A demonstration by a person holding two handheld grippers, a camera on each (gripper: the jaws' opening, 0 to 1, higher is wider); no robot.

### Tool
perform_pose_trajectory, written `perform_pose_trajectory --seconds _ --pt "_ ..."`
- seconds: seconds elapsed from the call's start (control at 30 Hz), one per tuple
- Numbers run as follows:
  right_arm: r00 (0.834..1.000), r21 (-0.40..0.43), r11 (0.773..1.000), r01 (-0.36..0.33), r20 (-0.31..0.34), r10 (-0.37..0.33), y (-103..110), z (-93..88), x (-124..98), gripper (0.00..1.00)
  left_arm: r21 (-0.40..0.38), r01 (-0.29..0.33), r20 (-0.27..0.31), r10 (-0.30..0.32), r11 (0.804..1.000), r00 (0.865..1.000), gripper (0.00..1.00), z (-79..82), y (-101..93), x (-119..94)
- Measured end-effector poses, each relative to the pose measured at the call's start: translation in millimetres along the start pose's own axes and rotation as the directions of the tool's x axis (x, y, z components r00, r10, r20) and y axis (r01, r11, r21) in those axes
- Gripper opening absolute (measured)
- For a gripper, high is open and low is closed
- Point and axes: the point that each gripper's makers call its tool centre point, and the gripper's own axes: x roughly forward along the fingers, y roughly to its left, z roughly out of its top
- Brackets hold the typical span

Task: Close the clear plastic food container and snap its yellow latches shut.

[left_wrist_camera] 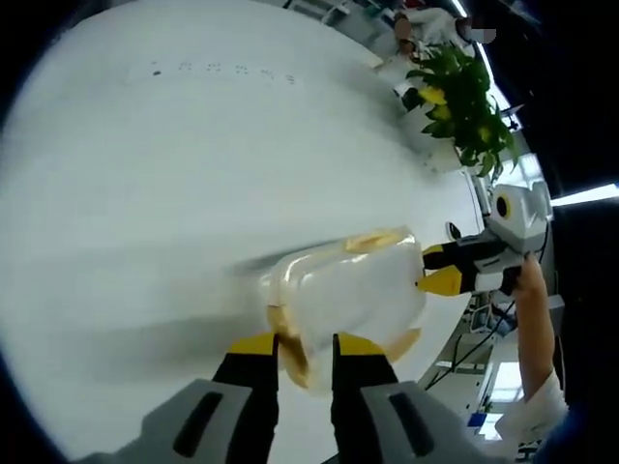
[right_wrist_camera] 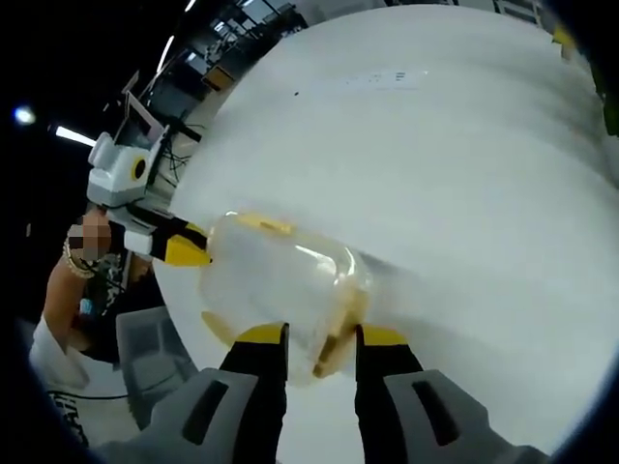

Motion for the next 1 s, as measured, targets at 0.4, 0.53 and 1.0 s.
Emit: perform_pose_trajectory --seconds 0.4,0.53,1.0 --pt "1.000 0.000 1.000 -0.003 0.005 0.003 2 -3.5 0 0.23 -0.014 0.000 -0.004 0.000 1.000 1.000 0.11 -0.5 0.4 1" --pt "1.000 0.000 1.000 -0.002 0.001 0.002 2 -4.1 0 0.23 -0.020 0.002 -0.002 -0.002 1.000 1.000 0.11 -0.5 -0.1 1" --pt "1.000 0.019 1.000 -0.008 -0.021 0.008 4 -7.1 11 0.23 -0.053 0.014 -0.003 -0.014 0.998 1.000 0.09 -1.1 -3.4 -7"
